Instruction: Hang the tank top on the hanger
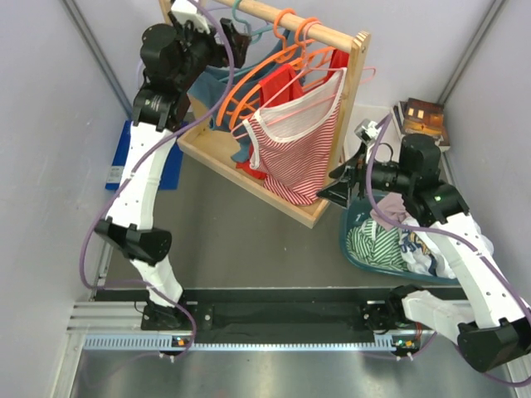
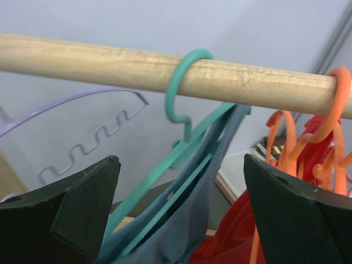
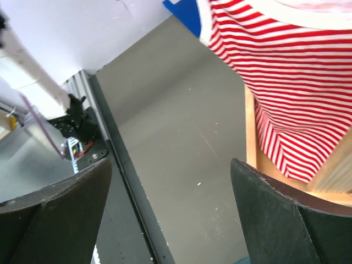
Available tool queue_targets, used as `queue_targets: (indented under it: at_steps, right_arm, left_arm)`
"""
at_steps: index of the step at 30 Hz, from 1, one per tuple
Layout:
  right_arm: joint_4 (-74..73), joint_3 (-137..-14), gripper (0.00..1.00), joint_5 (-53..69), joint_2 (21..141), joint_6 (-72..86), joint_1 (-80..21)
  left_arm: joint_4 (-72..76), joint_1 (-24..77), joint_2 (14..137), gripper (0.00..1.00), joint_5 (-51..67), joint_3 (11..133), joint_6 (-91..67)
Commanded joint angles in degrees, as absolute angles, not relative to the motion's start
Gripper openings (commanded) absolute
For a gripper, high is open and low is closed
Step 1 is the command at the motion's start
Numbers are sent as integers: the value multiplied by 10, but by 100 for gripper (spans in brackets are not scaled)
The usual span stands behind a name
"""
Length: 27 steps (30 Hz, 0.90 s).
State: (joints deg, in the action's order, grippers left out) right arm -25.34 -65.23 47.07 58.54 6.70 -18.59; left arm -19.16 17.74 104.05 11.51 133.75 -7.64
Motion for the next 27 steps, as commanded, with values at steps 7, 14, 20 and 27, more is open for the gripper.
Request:
queue_targets:
  at_steps: [7, 14, 20, 27]
  right_arm:
    - [-243, -622, 88, 280, 554, 100, -139]
    - [-234, -596, 89, 104, 511, 116, -120]
    - [-216, -578, 89, 35, 476, 133, -120]
    - [-195, -535, 89, 21, 449, 146, -120]
  left_arm:
    - [-157, 178, 719, 99, -297, 994, -92]
    - [-314, 179, 570, 99, -333, 804, -169]
    - [-437, 179, 534, 99, -304, 716, -286]
    - [-425, 178, 504, 99, -293, 678, -273]
